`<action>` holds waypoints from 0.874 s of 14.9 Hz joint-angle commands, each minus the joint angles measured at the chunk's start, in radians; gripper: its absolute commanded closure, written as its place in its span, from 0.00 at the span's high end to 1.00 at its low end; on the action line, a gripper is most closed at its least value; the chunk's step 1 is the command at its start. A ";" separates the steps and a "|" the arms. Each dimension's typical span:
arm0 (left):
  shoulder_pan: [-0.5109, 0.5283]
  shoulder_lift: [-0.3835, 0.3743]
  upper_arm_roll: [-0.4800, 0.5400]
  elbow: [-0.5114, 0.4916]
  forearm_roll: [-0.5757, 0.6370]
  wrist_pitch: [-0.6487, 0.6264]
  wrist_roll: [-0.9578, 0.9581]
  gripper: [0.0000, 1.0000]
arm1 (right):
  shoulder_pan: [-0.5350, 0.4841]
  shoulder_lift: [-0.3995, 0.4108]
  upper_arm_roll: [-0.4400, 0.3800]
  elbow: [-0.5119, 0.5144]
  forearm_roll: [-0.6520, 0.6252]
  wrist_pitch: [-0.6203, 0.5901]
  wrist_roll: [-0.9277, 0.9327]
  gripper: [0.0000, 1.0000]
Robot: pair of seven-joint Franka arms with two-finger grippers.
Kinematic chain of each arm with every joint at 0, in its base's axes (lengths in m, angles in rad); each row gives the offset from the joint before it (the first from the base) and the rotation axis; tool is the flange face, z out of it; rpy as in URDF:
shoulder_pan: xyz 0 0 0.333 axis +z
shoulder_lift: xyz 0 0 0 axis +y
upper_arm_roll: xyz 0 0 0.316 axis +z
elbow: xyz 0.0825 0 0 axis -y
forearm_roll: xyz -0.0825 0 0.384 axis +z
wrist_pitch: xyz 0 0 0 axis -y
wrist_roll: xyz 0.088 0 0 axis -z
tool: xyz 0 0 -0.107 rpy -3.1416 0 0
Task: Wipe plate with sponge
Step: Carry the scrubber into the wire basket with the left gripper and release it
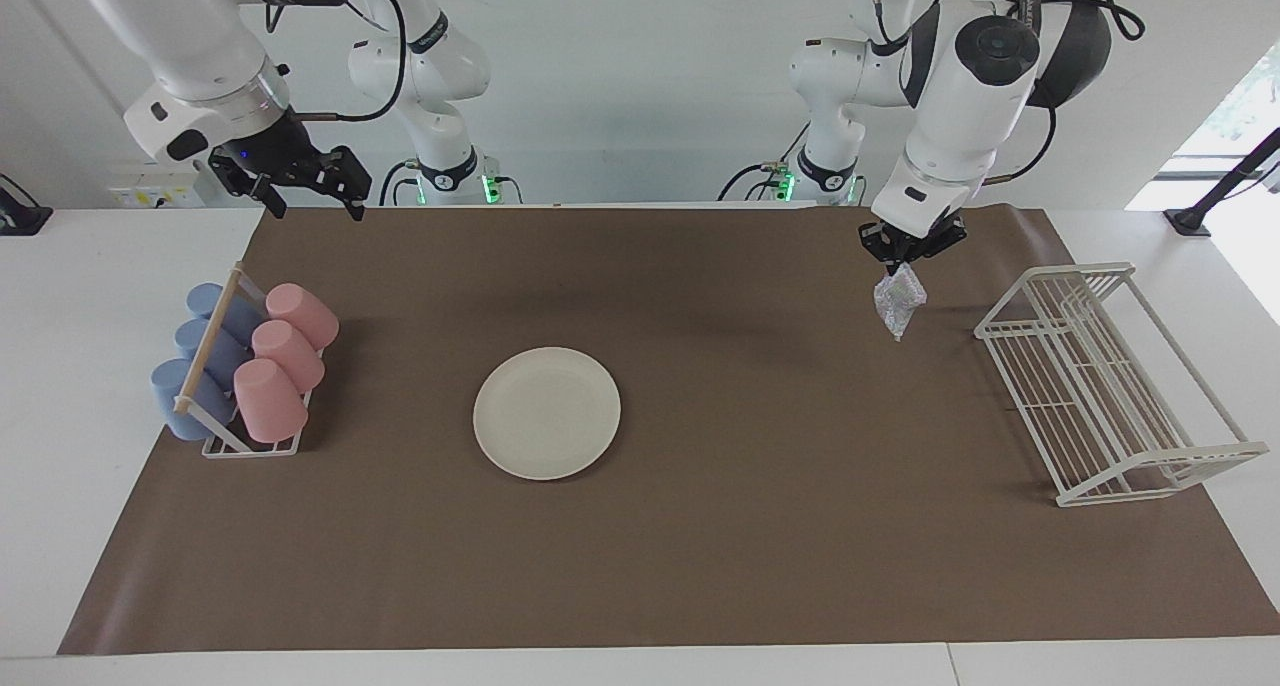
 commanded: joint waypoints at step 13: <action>-0.021 0.219 0.014 0.029 0.868 -0.133 -0.070 0.00 | -0.038 0.010 -0.010 -0.073 -0.010 0.107 -0.044 1.00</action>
